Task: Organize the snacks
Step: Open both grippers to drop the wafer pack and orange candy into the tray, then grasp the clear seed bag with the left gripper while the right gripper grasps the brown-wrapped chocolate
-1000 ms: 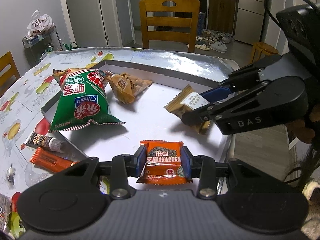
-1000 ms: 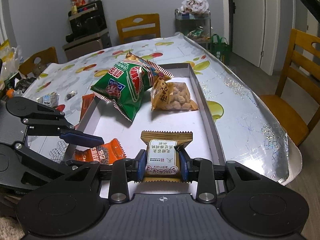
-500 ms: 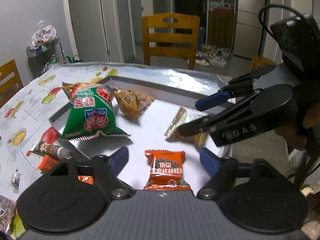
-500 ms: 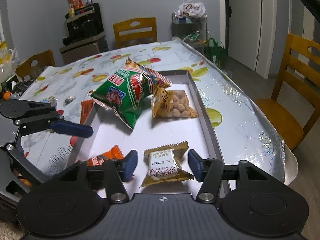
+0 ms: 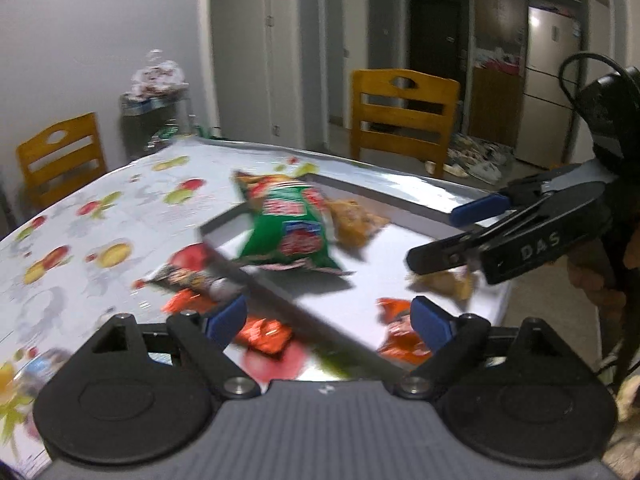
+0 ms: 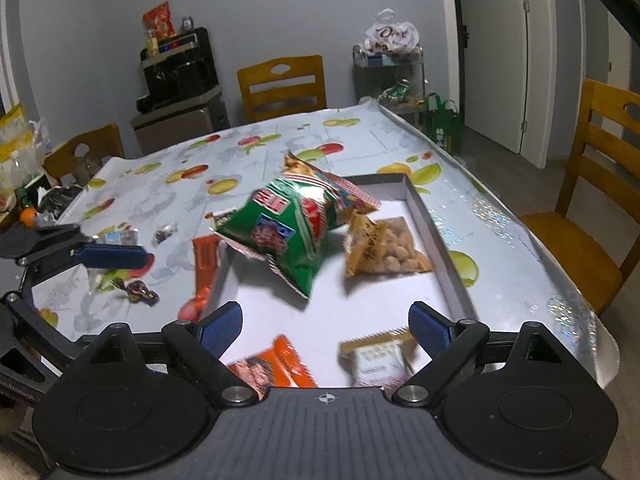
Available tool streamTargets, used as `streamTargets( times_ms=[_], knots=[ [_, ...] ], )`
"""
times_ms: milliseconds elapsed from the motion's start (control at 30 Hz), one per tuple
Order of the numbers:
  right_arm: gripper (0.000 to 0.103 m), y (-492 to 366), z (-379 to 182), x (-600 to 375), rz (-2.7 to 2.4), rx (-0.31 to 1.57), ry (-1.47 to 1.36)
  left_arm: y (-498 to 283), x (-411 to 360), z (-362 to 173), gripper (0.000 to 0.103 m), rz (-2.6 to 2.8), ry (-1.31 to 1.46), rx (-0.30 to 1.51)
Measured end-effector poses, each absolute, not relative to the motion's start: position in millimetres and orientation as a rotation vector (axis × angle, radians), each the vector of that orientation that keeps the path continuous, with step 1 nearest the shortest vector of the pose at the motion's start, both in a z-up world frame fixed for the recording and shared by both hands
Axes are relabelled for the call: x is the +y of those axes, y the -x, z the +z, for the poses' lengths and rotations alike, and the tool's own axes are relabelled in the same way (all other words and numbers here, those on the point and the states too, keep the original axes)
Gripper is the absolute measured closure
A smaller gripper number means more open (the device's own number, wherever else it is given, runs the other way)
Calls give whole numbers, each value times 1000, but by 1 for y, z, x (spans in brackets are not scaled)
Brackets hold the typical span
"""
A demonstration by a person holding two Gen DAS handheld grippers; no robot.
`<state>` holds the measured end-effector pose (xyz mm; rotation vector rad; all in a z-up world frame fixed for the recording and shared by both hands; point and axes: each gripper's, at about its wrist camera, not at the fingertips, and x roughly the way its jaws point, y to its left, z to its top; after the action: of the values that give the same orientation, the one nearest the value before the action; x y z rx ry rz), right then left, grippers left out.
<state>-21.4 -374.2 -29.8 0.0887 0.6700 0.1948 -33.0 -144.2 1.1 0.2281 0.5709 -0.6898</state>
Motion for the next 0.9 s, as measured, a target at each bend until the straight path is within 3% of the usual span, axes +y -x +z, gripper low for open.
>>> streamTargets(
  times_ms=[500,900],
  knots=[
    [9,9,-16,-285,319,652,-23,44,5,-2,12,-362,-71,551],
    [10,-1,-22,-197,466,649,153,14,43,3,12,-182,-81,545]
  ],
)
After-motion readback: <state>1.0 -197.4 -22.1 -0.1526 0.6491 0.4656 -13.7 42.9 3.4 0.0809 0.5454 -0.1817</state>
